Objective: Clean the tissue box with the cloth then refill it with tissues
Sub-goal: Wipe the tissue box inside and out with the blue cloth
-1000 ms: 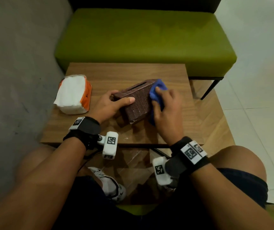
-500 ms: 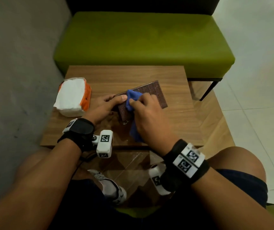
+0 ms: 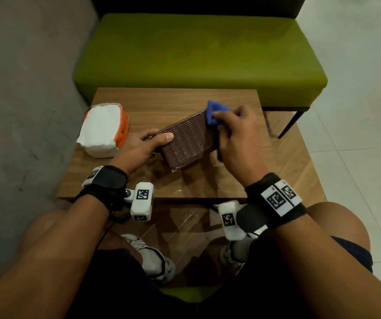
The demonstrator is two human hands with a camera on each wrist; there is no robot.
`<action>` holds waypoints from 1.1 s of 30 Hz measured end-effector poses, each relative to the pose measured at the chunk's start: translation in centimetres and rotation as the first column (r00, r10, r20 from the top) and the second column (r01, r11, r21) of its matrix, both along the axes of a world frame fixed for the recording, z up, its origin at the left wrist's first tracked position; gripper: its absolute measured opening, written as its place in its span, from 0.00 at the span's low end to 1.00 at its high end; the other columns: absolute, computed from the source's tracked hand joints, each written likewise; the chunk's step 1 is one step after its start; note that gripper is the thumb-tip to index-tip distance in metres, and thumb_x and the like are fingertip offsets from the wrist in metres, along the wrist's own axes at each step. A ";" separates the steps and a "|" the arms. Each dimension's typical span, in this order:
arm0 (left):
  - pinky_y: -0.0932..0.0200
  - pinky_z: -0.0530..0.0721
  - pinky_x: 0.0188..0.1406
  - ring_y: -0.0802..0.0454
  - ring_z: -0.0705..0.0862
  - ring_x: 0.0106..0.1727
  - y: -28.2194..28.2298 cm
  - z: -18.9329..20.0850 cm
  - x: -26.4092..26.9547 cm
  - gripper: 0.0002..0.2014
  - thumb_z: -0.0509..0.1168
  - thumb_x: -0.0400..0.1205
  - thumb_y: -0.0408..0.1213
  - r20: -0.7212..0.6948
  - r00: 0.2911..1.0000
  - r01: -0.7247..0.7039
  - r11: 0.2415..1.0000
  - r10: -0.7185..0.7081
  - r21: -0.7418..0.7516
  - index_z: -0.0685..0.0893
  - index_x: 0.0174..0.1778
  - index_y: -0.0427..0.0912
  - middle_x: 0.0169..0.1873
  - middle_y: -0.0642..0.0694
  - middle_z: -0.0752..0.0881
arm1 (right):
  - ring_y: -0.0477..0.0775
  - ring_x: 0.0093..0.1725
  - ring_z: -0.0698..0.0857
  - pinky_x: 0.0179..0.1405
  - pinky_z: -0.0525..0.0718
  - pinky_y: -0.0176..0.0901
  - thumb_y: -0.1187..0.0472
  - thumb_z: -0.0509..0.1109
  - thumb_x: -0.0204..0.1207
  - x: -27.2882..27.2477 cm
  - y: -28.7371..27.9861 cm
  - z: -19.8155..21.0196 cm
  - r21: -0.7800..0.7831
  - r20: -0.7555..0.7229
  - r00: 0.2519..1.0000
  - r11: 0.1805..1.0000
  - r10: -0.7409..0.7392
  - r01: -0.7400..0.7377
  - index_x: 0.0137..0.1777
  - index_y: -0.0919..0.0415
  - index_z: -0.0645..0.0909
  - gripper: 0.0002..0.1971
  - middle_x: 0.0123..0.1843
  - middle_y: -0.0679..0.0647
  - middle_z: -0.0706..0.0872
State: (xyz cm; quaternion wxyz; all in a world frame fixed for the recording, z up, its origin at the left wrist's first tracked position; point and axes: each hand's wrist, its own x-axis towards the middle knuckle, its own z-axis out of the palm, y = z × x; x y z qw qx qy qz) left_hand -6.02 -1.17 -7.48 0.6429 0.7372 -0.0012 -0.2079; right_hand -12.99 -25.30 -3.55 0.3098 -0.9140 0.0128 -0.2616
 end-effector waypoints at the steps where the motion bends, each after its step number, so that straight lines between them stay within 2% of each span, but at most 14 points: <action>1: 0.64 0.85 0.49 0.54 0.92 0.61 -0.3 0.0 -0.1 0.35 0.79 0.67 0.64 -0.013 1.000 -0.006 1.000 0.006 -0.001 0.91 0.68 0.52 0.59 0.51 0.95 | 0.62 0.54 0.81 0.52 0.83 0.60 0.67 0.69 0.84 0.3 0.1 0.0 0.018 0.022 0.999 0.999 -0.037 0.037 0.64 0.63 0.90 0.13 0.54 0.63 0.81; 4: 0.56 0.87 0.54 0.46 0.92 0.62 -1.2 0.0 -0.4 0.27 0.80 0.75 0.58 -0.059 0.998 -0.012 1.000 0.010 -0.025 0.91 0.68 0.50 0.57 0.47 0.96 | 0.63 0.57 0.81 0.53 0.83 0.59 0.63 0.67 0.86 -1.2 3.9 0.0 -0.051 -0.003 0.992 0.990 0.130 -0.130 0.66 0.64 0.89 0.14 0.57 0.63 0.81; 7: 0.50 0.84 0.60 0.49 0.92 0.59 -1.1 0.1 -0.5 0.30 0.80 0.68 0.62 -0.069 0.998 0.009 1.000 -0.009 0.000 0.92 0.65 0.53 0.56 0.47 0.96 | 0.62 0.58 0.80 0.51 0.83 0.59 0.61 0.66 0.88 -2.7 4.5 -0.7 -0.128 -0.067 0.972 0.964 0.226 -0.233 0.68 0.63 0.87 0.14 0.59 0.62 0.81; 11: 0.52 0.87 0.66 0.51 0.92 0.63 -0.2 0.2 -0.4 0.13 0.76 0.83 0.49 -0.097 0.995 0.018 0.999 -0.020 -0.027 0.92 0.62 0.54 0.57 0.51 0.96 | 0.59 0.60 0.84 0.62 0.81 0.48 0.62 0.71 0.84 -0.4 -1.3 0.2 0.074 -0.050 0.999 0.997 0.006 -0.002 0.67 0.57 0.90 0.14 0.60 0.58 0.84; 12: 0.54 0.87 0.65 0.52 0.92 0.64 -0.3 0.3 -0.5 0.13 0.74 0.85 0.45 -0.108 0.994 0.021 0.998 -0.027 -0.058 0.91 0.64 0.52 0.59 0.50 0.96 | 0.55 0.61 0.86 0.64 0.82 0.46 0.59 0.71 0.84 0.1 -2.5 0.7 0.132 -0.108 0.994 0.991 0.005 0.010 0.68 0.54 0.91 0.15 0.61 0.53 0.86; 15: 0.62 0.90 0.59 0.51 0.92 0.66 -0.5 0.4 -0.7 0.18 0.74 0.83 0.42 -0.124 0.992 -0.012 0.988 -0.008 -0.155 0.90 0.69 0.46 0.61 0.47 0.95 | 0.43 0.62 0.90 0.67 0.89 0.56 0.55 0.70 0.86 0.6 -3.7 1.3 0.393 -0.288 0.947 0.919 0.144 -0.020 0.69 0.47 0.90 0.14 0.61 0.45 0.93; 18: 0.64 0.88 0.65 0.57 0.90 0.69 -0.2 0.6 -0.5 0.26 0.78 0.77 0.46 0.032 0.999 0.025 0.998 -0.023 -0.062 0.89 0.72 0.47 0.64 0.50 0.94 | 0.42 0.61 0.91 0.67 0.90 0.57 0.58 0.71 0.86 0.3 -3.4 1.7 0.496 -0.277 0.949 0.868 0.150 0.007 0.68 0.49 0.90 0.14 0.61 0.46 0.93; 20: 0.67 0.86 0.68 0.63 0.89 0.66 -0.1 1.3 -0.4 0.22 0.79 0.80 0.42 0.193 0.981 0.024 0.998 -0.036 0.062 0.91 0.71 0.48 0.63 0.54 0.93 | 0.44 0.63 0.90 0.68 0.89 0.58 0.59 0.72 0.87 0.1 -3.2 1.9 0.538 -0.257 0.955 0.843 0.149 0.013 0.69 0.50 0.90 0.14 0.63 0.46 0.93; 23: 0.65 0.84 0.69 0.60 0.88 0.63 0.0 2.1 -0.1 0.16 0.78 0.83 0.42 0.419 0.905 -0.030 0.972 -0.072 0.232 0.91 0.68 0.53 0.62 0.51 0.89 | 0.46 0.63 0.90 0.67 0.89 0.56 0.61 0.71 0.88 0.1 -2.6 2.3 0.570 -0.247 0.956 0.821 0.155 0.014 0.69 0.53 0.89 0.13 0.64 0.48 0.92; 25: 0.58 0.84 0.70 0.57 0.86 0.63 -0.2 2.6 -0.1 0.16 0.76 0.86 0.43 0.524 0.837 -0.044 0.934 -0.160 0.355 0.90 0.71 0.54 0.62 0.49 0.88 | 0.44 0.60 0.89 0.64 0.90 0.51 0.63 0.70 0.88 0.1 -2.0 2.5 0.583 -0.233 0.961 0.812 0.147 0.017 0.69 0.54 0.89 0.13 0.63 0.49 0.91; 27: 0.51 0.83 0.75 0.57 0.84 0.69 -0.9 3.2 -0.4 0.24 0.74 0.87 0.48 0.547 0.796 -0.011 0.898 -0.258 0.440 0.84 0.79 0.51 0.69 0.50 0.87 | 0.40 0.58 0.89 0.62 0.90 0.46 0.63 0.70 0.88 0.2 -1.4 2.5 0.579 -0.221 0.968 0.814 0.119 0.033 0.69 0.55 0.89 0.13 0.63 0.49 0.91; 29: 0.50 0.79 0.78 0.55 0.80 0.76 -1.8 3.6 -0.8 0.43 0.76 0.79 0.65 0.499 0.789 0.047 0.845 -0.358 0.532 0.74 0.88 0.51 0.78 0.49 0.81 | 0.38 0.57 0.88 0.61 0.90 0.45 0.62 0.70 0.88 0.4 -0.9 2.3 0.553 -0.218 0.973 0.831 0.077 0.058 0.69 0.56 0.89 0.13 0.62 0.49 0.90; 31: 0.41 0.74 0.81 0.47 0.75 0.82 -2.3 4.0 -1.1 0.61 0.73 0.65 0.81 0.425 0.782 0.069 0.741 -0.456 0.668 0.63 0.92 0.57 0.84 0.49 0.75 | 0.39 0.58 0.87 0.62 0.89 0.45 0.62 0.70 0.88 0.4 -0.7 2.4 0.540 -0.220 0.974 0.838 0.054 0.076 0.68 0.55 0.89 0.12 0.61 0.47 0.90; 33: 0.32 0.69 0.81 0.41 0.69 0.86 -2.7 4.5 -1.1 0.66 0.72 0.59 0.84 0.397 0.729 0.021 0.599 -0.557 0.801 0.57 0.93 0.61 0.86 0.49 0.72 | 0.39 0.58 0.88 0.61 0.89 0.42 0.61 0.70 0.88 0.2 -0.5 2.5 0.538 -0.220 0.974 0.840 0.054 0.075 0.68 0.54 0.89 0.13 0.60 0.45 0.90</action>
